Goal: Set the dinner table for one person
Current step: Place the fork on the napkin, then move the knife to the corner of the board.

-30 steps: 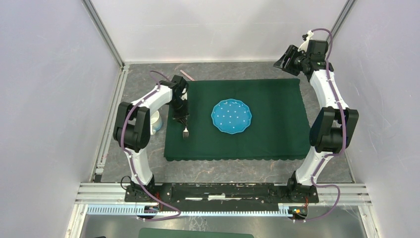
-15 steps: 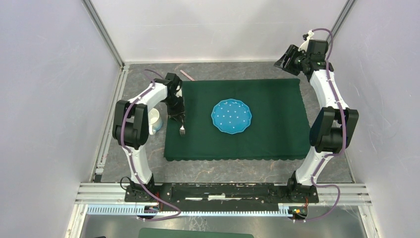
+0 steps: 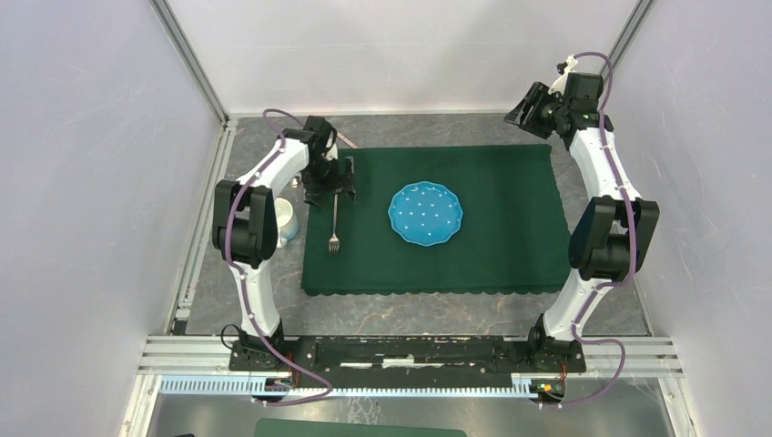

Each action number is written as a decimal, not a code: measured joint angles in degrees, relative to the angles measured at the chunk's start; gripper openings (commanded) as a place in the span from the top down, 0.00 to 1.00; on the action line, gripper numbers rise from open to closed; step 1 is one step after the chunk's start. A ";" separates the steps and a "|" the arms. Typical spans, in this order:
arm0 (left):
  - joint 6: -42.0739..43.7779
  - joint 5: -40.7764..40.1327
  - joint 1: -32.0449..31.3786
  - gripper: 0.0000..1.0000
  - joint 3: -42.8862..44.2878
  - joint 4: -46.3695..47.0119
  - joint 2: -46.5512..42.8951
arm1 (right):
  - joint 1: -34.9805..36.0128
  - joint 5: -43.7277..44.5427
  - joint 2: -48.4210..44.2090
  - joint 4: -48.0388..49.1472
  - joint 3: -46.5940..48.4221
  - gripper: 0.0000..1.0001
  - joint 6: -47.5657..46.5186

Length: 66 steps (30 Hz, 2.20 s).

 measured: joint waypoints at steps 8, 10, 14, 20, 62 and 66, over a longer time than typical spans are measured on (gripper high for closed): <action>0.02 -0.46 0.00 0.00 10.62 -1.57 6.51 | 0.00 -0.02 0.00 0.00 0.00 0.41 -0.02; 0.04 -0.48 0.00 0.00 12.37 -1.73 7.91 | 0.00 -0.02 0.00 0.00 0.00 0.41 -0.02; 0.66 -0.48 0.00 0.00 14.29 -3.10 9.77 | 0.00 -0.02 0.00 0.00 0.00 0.41 -0.02; 0.66 -0.31 0.09 0.00 16.41 -4.52 10.78 | 0.00 -0.72 0.00 0.11 0.00 0.42 0.50; -2.08 6.56 12.81 0.00 35.36 -0.17 14.84 | 28.85 -20.96 15.41 6.25 11.89 0.43 8.37; -2.08 7.21 12.79 0.00 35.36 -0.52 15.19 | 32.59 -23.21 18.60 9.49 12.46 0.43 11.28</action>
